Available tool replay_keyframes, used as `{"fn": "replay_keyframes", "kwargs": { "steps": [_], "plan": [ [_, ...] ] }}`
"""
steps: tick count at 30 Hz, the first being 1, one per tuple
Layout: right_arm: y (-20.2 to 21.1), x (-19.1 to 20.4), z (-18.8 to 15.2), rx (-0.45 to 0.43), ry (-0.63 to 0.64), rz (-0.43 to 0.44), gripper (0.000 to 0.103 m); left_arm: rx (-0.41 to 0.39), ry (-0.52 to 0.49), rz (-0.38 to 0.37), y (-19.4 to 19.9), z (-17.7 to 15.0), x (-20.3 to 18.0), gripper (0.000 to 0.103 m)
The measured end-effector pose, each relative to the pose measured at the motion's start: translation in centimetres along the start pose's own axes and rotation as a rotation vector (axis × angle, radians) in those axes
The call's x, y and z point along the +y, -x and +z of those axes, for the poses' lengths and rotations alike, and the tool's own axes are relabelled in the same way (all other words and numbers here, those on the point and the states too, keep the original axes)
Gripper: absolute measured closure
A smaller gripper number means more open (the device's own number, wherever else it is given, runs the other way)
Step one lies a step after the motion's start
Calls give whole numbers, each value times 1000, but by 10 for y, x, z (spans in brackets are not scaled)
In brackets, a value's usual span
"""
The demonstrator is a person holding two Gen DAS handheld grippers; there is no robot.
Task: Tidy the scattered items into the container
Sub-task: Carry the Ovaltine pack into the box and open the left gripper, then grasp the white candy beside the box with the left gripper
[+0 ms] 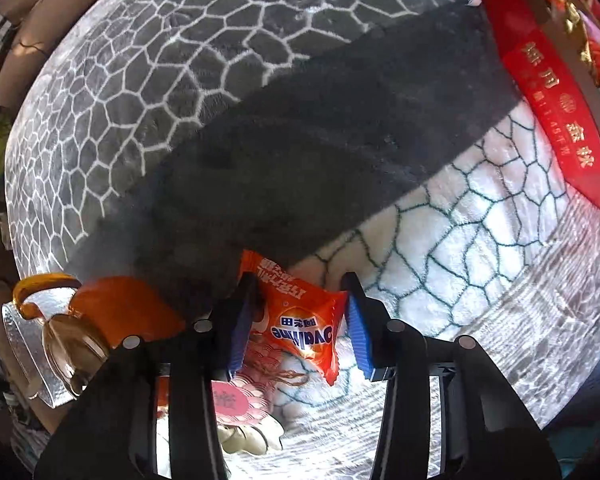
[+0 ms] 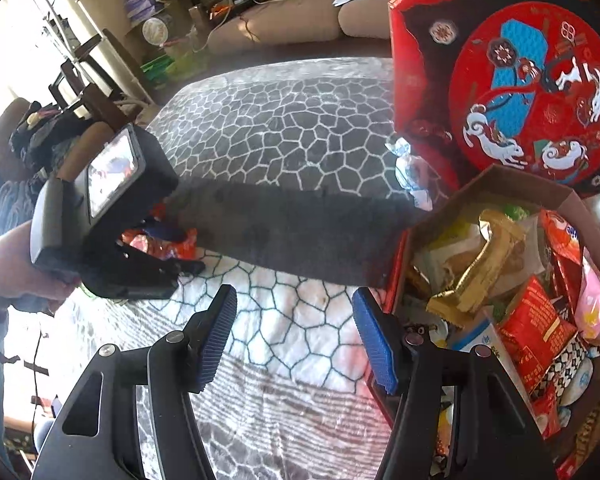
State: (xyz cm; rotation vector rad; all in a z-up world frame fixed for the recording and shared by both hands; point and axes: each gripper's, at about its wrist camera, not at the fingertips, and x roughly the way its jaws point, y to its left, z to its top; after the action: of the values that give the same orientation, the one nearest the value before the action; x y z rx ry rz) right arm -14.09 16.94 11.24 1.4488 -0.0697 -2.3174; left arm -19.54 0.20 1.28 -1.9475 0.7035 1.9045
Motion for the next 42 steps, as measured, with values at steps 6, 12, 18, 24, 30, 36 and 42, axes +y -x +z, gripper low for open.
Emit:
{"fn": "replay_keyframes", "kwargs": {
  "steps": [6, 12, 18, 24, 30, 36, 42],
  "plan": [
    [12, -9, -1, -24, -8, -13, 41, -163, 81, -111, 49, -4, -9, 76],
    [57, -34, 5, -111, -44, -51, 41, -395, 170, -415, 109, -26, -39, 76],
    [100, -75, -9, -152, -129, -102, 41, -432, 189, -602, 127, 3, -104, 75],
    [126, -113, -38, -159, -190, -105, 41, -403, 230, -689, 111, 45, -156, 50],
    [133, -120, -44, -161, -184, -84, 41, -480, 339, -766, 109, 36, -139, 26],
    [124, -101, -36, -177, -141, -58, 41, -589, 516, -684, 101, 33, -49, 20],
    [125, -95, -52, -240, -165, -33, 35, -757, 216, -439, 88, 75, -31, 20]
  ]
}}
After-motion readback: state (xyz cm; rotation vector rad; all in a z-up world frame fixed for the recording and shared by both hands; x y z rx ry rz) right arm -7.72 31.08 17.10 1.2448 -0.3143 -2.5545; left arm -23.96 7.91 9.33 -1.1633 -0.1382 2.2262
